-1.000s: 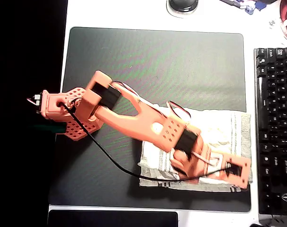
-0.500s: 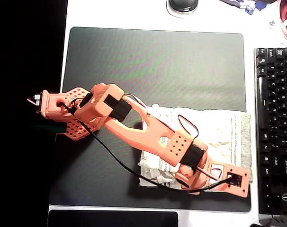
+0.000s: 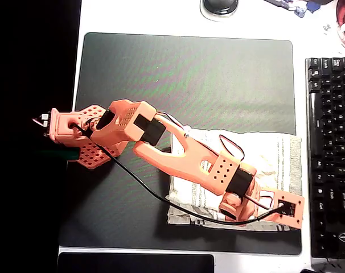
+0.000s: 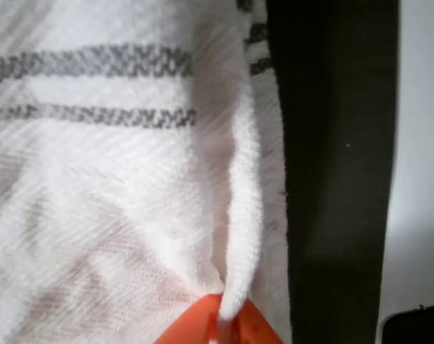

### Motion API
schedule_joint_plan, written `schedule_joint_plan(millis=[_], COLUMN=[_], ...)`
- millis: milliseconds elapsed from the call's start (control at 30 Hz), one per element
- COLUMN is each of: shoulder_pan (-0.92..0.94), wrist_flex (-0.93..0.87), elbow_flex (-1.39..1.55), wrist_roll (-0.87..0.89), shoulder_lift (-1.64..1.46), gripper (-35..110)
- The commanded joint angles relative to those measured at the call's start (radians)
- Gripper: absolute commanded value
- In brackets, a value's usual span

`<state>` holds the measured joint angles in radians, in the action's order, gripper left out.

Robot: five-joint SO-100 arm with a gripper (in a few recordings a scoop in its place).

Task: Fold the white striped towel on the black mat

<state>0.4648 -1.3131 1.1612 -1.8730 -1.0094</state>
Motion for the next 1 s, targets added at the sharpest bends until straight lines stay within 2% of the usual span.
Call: schedule_joint_plan(millis=[0, 267, 500, 733, 967], shoulder_pan=[-0.012, -0.051, -0.143, -0.336, -0.56], wrist_flex=[-0.028, -0.086, -0.167, -0.247, -0.235], elbow_flex=[0.008, 0.049, 0.032, 0.058, 0.178], wrist_roll=[0.006, 0.014, 0.089, 0.219, 0.371], shoulder_lift=[-0.117, -0.293, -0.453, -0.581, -0.661], gripper=[0, 0, 0, 0, 0])
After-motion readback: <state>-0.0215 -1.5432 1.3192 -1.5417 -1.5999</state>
